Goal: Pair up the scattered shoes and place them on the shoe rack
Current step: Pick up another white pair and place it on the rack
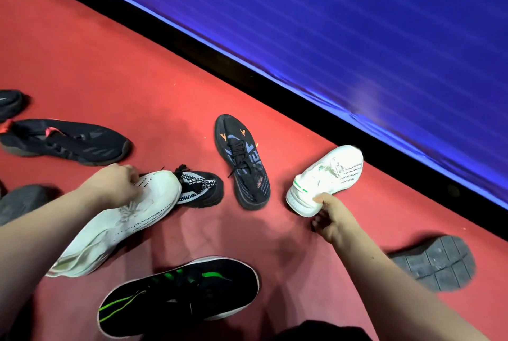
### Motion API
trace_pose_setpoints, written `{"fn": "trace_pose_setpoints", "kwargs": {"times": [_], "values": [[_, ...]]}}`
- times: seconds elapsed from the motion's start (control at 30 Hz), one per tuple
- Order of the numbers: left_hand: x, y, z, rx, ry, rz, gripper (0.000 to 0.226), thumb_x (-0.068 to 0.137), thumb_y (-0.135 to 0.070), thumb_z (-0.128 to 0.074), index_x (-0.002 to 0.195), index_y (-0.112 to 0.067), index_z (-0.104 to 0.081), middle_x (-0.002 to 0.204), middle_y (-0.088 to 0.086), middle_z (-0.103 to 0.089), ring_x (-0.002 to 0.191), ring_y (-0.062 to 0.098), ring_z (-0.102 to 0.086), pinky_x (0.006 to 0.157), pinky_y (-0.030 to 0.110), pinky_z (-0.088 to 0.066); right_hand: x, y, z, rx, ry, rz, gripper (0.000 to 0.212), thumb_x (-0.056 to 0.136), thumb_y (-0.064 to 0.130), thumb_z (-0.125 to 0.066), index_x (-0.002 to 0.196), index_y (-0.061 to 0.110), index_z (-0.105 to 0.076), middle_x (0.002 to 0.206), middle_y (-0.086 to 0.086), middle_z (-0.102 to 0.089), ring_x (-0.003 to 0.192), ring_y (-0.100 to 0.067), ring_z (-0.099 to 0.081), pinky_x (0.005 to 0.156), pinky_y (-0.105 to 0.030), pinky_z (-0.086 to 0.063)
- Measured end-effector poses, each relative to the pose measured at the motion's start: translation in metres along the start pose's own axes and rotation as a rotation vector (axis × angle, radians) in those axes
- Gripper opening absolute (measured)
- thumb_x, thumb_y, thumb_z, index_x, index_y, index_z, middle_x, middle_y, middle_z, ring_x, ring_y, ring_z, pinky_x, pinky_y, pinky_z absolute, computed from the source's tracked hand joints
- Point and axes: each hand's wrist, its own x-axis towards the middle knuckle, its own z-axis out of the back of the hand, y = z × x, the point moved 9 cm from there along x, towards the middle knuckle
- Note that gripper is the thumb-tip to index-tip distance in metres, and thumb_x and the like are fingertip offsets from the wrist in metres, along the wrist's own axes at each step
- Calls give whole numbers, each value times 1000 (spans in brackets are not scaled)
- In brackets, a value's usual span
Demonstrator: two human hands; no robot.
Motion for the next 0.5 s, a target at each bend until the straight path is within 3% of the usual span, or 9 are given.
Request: {"fn": "trace_pose_setpoints", "kwargs": {"times": [0.07, 0.13, 0.23, 0.33, 0.4, 0.5], "values": [[-2, 7, 2, -4, 11, 46, 25, 78, -28, -63, 96, -11, -63, 90, 10, -69, 82, 23, -54, 70, 27, -43, -6, -1, -19, 163, 78, -2, 17, 73, 4, -56, 87, 11, -62, 68, 0, -64, 57, -15, -62, 53, -23, -52], [-6, 15, 1, 48, 54, 97, 26, 80, -30, -58, 99, -12, -63, 96, 9, -71, 87, 24, -59, 70, 26, -44, -17, -5, -45, 257, 136, -33, 24, 71, 4, -56, 93, 12, -64, 62, 0, -69, 52, -14, -67, 59, -22, -54], [-15, 24, -8, 136, 195, 138, 38, 87, -37, -55, 115, -11, -59, 113, 7, -68, 105, 22, -62, 84, 25, -46, -53, -10, -96, 219, 201, -94, 10, 71, 7, -58, 78, 14, -59, 49, 2, -64, 49, -14, -63, 59, -23, -48], [-22, 35, -21, 46, 342, 151, 38, 89, -28, -56, 122, -9, -58, 116, 7, -67, 106, 21, -62, 79, 21, -44, -102, -26, -149, 135, 344, -133, 5, 76, 7, -55, 78, 12, -56, 72, -2, -61, 70, -17, -56, 65, -26, -43], [-26, 37, -24, 69, 393, 126, 40, 86, -21, -59, 124, -9, -55, 116, 6, -67, 100, 18, -61, 74, 19, -40, -128, -38, -174, 108, 464, -122, 19, 76, 3, -53, 90, 11, -62, 85, -4, -64, 79, -19, -58, 76, -28, -46], [-32, 42, -27, 101, 423, 98, 48, 86, -22, -61, 130, -8, -50, 124, 7, -63, 112, 20, -58, 84, 22, -42, -150, -51, -192, 62, 587, -88, 36, 73, -2, -47, 99, 10, -69, 96, -7, -70, 90, -25, -61, 95, -35, -44]]}}
